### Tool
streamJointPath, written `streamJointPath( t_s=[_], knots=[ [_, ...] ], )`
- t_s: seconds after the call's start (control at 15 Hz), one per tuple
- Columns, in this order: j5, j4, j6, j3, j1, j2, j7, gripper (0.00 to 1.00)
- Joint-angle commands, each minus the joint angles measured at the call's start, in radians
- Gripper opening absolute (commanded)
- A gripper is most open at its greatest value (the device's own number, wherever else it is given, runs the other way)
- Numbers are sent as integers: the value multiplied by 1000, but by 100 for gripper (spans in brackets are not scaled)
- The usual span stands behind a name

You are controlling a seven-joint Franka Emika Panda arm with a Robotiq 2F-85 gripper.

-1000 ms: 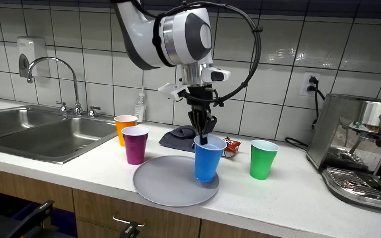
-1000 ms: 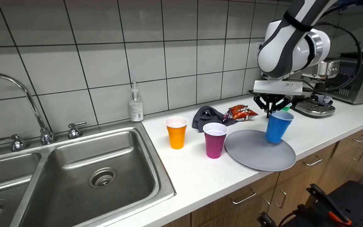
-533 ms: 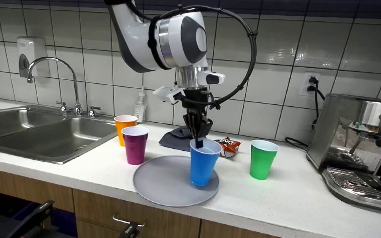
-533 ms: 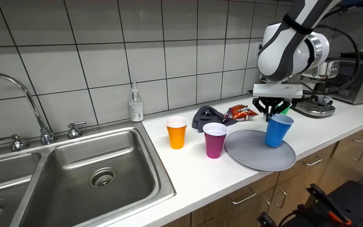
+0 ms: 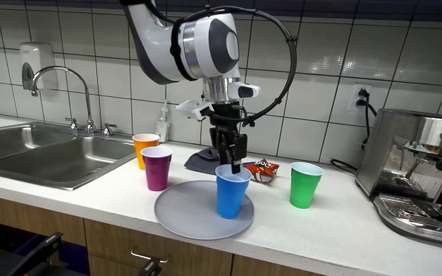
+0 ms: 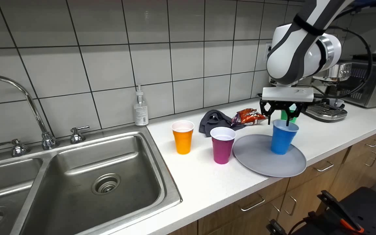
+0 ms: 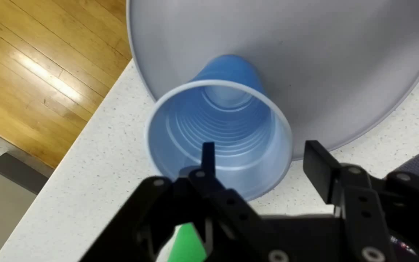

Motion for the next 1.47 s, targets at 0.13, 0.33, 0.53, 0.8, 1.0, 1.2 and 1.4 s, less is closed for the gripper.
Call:
streamJointPath(
  t_s=[0.13,0.33,0.53,0.8,1.0,1.2,1.4],
  knots=[
    [23,-16,-23,26,-23,-81,-42,100],
    [38,-3,-24,28,-36,-96,-49,100],
    [39,10,-22,27,-53,-96,-51,100],
    [45,43,-21,24,-75,-74,-53,100],
    [49,86,-21,21,-88,-42,-52,100],
    [57,132,-22,16,-95,-2,-50,100],
    [67,187,-22,8,-95,53,-46,100]
  ],
)
